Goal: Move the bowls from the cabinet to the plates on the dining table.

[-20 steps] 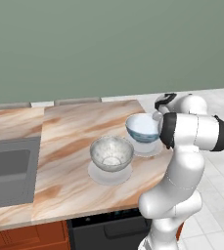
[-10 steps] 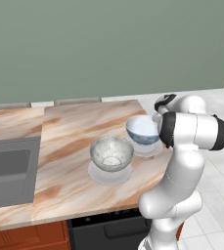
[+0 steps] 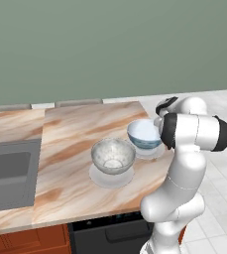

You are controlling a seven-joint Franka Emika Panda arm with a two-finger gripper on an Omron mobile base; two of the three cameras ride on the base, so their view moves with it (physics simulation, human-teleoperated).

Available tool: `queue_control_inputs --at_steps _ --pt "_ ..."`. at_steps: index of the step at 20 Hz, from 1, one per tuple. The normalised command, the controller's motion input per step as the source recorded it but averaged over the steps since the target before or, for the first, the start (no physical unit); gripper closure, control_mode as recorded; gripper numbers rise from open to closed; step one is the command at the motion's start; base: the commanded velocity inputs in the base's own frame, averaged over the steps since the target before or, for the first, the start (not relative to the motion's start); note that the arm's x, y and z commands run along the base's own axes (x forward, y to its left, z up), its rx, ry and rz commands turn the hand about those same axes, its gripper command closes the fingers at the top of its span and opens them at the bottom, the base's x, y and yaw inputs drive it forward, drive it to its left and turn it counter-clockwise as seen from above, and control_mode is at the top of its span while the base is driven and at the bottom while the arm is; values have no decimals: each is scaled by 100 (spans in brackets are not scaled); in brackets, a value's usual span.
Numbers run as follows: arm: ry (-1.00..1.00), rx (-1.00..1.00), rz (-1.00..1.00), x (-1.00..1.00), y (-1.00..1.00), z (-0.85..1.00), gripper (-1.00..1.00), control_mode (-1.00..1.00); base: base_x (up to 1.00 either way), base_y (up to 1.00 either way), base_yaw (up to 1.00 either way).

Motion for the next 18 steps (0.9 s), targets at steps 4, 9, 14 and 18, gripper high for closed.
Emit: queue_control_inputs --at_steps 4,9,14,18 --pt "0 0 0 0 0 0 -100 -100 0 0 0" --pt "1 0 0 0 0 10 -100 -100 0 0 0" --pt "9 0 0 3 -2 38 -100 -100 0 0 0" --pt "4 0 1 -22 -4 52 -100 -100 0 0 0"
